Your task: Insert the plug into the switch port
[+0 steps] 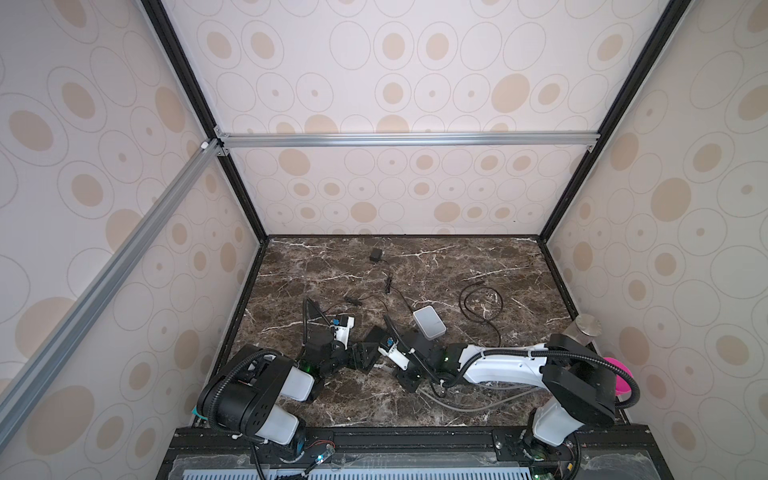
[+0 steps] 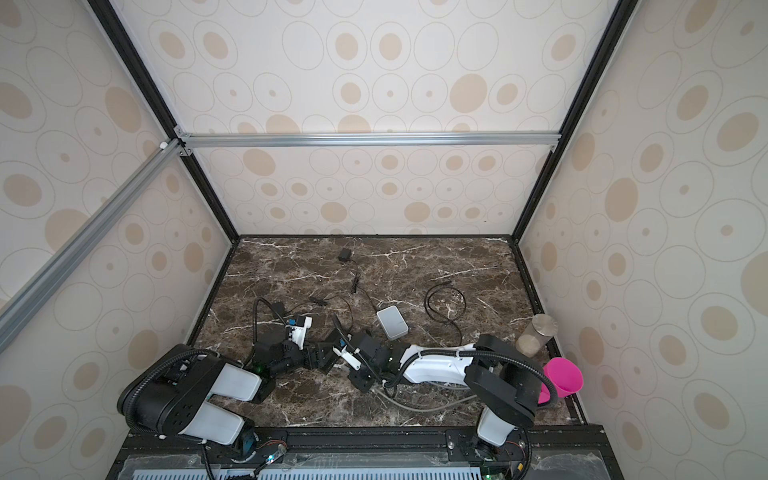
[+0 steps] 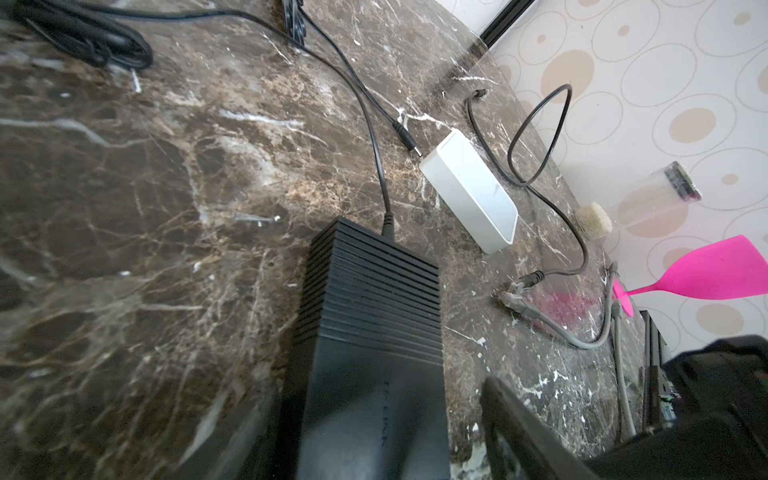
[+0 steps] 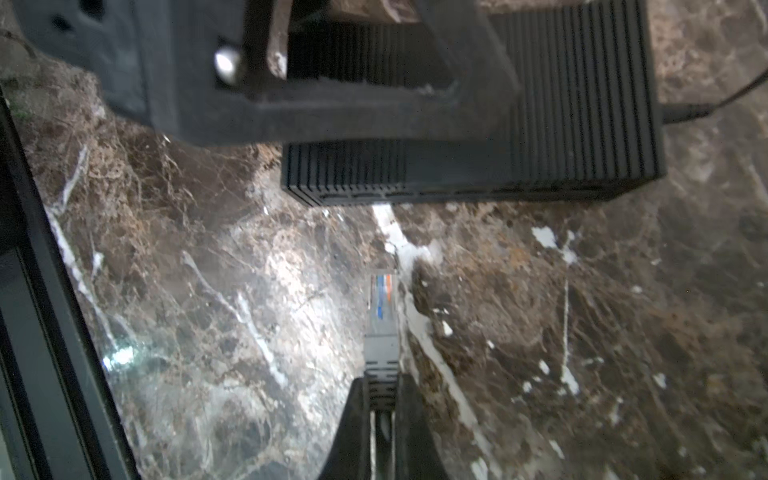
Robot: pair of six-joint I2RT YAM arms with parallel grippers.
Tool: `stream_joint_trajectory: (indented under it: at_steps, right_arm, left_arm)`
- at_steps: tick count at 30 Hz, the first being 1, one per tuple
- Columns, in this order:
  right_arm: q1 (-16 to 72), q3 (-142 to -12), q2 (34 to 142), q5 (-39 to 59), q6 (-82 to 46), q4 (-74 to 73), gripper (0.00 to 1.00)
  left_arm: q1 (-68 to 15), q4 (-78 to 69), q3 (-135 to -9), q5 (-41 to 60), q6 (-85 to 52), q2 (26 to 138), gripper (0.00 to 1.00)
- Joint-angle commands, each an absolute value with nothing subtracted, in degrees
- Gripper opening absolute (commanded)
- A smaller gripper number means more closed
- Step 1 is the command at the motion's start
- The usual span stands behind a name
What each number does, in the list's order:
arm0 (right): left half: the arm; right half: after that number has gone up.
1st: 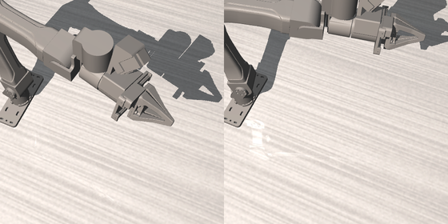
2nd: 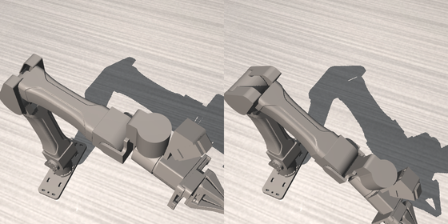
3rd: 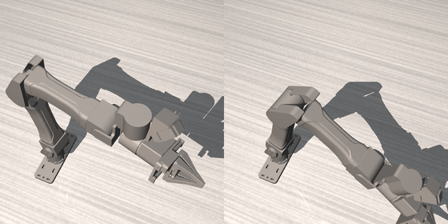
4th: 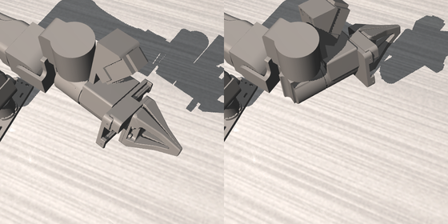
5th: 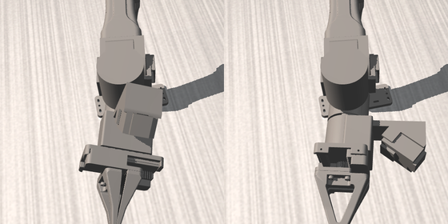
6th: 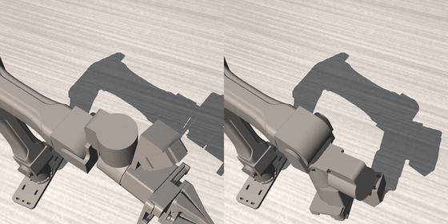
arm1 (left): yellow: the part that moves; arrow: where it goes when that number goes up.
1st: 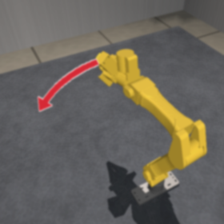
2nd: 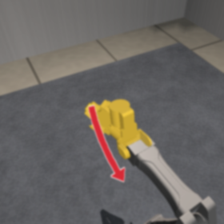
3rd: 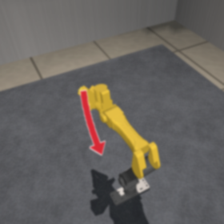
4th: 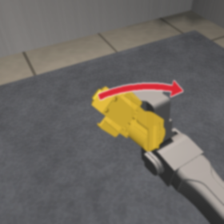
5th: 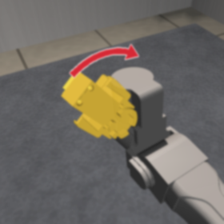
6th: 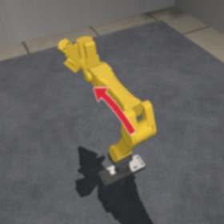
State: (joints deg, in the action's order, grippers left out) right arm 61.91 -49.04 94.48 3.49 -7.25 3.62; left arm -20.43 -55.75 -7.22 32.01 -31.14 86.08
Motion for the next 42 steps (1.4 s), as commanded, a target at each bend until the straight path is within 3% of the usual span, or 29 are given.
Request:
stream_joint_trajectory:
  at_steps: [1, 12, 25, 29, 42]
  right_arm:
    - [62.57, -51.97, 96.59, 2.12, -6.86, 4.75, 0.0]
    - [62.94, -54.09, 99.05, 1.05, -8.01, 4.89, 0.0]
    - [63.19, -54.45, 100.41, 1.93, -8.52, 4.04, 0.0]
    - [63.13, -54.54, 100.37, 2.02, -8.56, 3.86, 0.0]
    - [63.26, -55.85, 101.36, 1.93, -8.96, 3.86, 0.0]
  left_arm:
    - [-20.75, -59.07, -6.6, 30.87, -31.02, 87.33, 0.72]
    - [-20.75, -58.78, -7.45, 29.99, -31.12, 91.13, 0.61]
    - [-20.73, -58.37, -7.39, 28.61, -31.37, 92.79, 0.57]
    - [-20.74, -58.22, -7.55, 28.54, -31.46, 93.08, 0.5]
    - [-20.79, -57.0, -8.19, 28.3, -31.56, 93.78, 0.49]
